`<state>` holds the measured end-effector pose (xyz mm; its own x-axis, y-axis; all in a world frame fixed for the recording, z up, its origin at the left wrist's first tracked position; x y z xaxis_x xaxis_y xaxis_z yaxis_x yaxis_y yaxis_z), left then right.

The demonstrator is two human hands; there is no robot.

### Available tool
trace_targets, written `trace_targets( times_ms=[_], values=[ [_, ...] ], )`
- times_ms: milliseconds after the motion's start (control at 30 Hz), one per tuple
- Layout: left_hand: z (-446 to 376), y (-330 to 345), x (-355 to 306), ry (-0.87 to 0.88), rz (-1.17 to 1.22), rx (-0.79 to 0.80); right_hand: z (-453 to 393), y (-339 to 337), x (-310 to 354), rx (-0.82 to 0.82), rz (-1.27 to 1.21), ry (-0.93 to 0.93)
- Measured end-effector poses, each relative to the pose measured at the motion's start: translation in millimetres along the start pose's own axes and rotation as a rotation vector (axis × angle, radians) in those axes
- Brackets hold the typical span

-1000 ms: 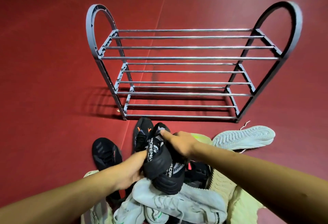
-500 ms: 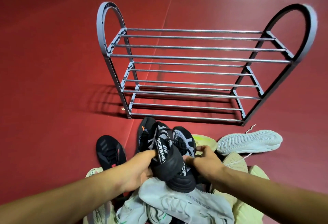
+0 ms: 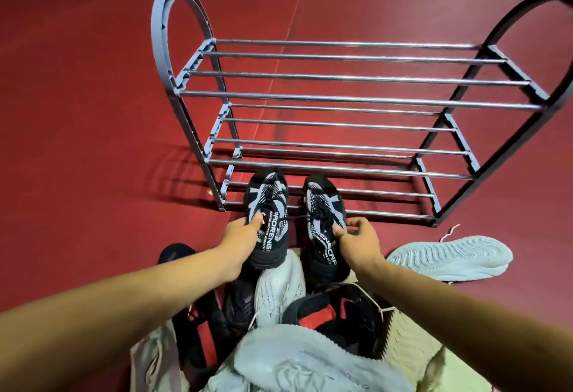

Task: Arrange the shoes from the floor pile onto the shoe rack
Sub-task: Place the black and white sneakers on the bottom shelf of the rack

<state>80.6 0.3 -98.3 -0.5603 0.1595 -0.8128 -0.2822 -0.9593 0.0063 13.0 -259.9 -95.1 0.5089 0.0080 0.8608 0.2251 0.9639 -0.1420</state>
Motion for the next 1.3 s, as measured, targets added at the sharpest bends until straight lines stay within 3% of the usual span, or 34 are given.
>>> trace_targets(
  times_ms=[300, 467, 533, 633, 733, 1000, 1300],
  values=[
    [-86, -39, -47, 0.154, -0.208, -0.267, -97, 23, 56, -0.027, 0.206, -0.12],
    [-98, -44, -42, 0.009, -0.556, -0.229, -118, 42, 49, 0.067, 0.125, -0.119],
    [-87, -40, -39, 0.072, -0.733, -0.254, -108, 45, 40, 0.134, 0.146, -0.126],
    [-68, -24, -35, 0.291, -0.842, -0.159, -88, 60, 29, 0.31, 0.385, -0.173],
    [-73, -15, -26, 0.31, -1.009, -0.041, -84, 77, 28, 0.384, 0.792, -0.187],
    [-79, -31, -62, 0.439, -0.95, -0.217, -103, 106, 66, 0.214, 0.821, -0.288],
    [-86, -40, -61, 0.508, -0.907, -0.239, -118, 119, 61, 0.197, 0.921, -0.304]
  ],
)
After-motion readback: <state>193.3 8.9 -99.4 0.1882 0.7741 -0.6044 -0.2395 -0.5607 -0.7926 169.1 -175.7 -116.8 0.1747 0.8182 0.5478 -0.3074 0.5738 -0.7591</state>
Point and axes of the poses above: each hand's wrist, its own z-axis away from the middle knuckle, its own y-axis out of the palm, x = y × z, the point moved 9 cm from there along -z, towards the middle knuckle, and after that the axes turned 15 degrees about x, right-handed, at the moved point
